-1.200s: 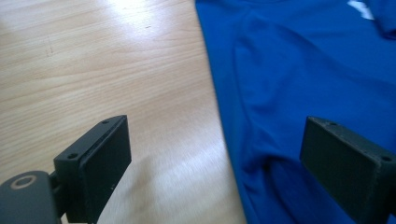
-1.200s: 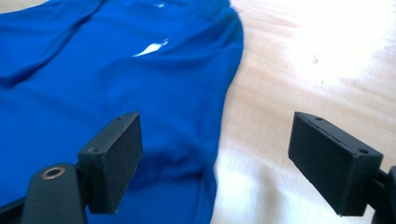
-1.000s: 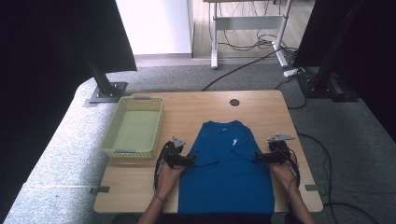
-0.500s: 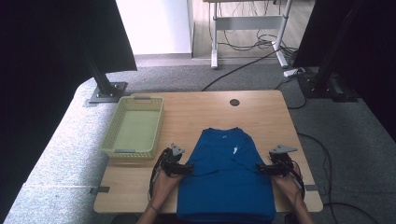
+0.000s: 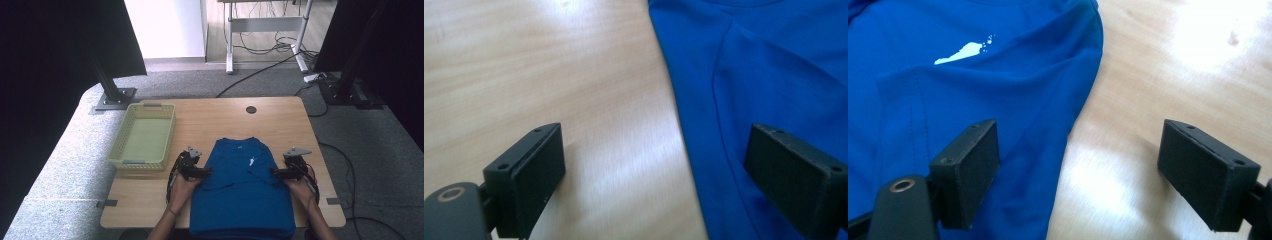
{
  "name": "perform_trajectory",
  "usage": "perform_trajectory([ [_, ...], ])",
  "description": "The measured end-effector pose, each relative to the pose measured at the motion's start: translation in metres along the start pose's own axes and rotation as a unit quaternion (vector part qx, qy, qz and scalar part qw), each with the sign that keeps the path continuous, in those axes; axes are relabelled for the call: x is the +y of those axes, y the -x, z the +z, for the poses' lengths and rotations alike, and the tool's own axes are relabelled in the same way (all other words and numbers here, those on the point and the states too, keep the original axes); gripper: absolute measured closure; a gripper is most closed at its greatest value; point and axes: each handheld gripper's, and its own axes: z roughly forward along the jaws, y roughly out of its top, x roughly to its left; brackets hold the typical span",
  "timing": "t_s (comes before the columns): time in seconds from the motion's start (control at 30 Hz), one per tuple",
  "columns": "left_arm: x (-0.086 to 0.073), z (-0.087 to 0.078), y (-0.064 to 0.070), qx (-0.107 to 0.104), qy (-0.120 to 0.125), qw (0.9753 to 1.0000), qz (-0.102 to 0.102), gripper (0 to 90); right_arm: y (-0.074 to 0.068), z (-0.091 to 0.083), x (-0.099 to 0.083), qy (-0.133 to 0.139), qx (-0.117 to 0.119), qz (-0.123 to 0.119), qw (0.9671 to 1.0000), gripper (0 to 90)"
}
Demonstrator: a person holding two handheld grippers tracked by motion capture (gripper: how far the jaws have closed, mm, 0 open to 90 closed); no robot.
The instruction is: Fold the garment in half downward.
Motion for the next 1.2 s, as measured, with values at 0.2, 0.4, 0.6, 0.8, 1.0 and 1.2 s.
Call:
perform_trajectory([
  [0.2, -0.004, -0.008, 0.002, -0.001, -0.002, 1.0000, 0.008, 9.4, -0.007, -0.009, -0.005, -0.002, 0.006, -0.007, 1.0000, 17.8],
  [0.4, 0.014, 0.001, 0.005, -0.012, 0.009, 0.9999, 0.004, 9.4, -0.006, 0.003, 0.010, 0.007, 0.009, 0.001, 0.9999, 16.6],
  [0.6, 0.028, 0.014, 0.006, -0.016, 0.006, 0.9999, -0.002, 9.3, -0.007, 0.010, 0.009, -0.003, 0.001, -0.001, 1.0000, 14.4],
  [0.8, 0.046, 0.027, 0.016, -0.017, 0.000, 0.9998, 0.011, 8.9, -0.007, 0.010, 0.009, -0.002, -0.001, 0.000, 1.0000, 14.4],
  [1.0, 0.062, 0.045, 0.030, -0.015, -0.007, 0.9997, 0.021, 8.9, -0.007, 0.010, 0.009, -0.002, -0.001, 0.000, 1.0000, 14.4],
  [1.2, 0.061, 0.054, 0.024, 0.011, -0.021, 0.9996, 0.016, 9.0, -0.007, 0.010, 0.008, -0.002, 0.000, -0.001, 1.0000, 14.4],
])
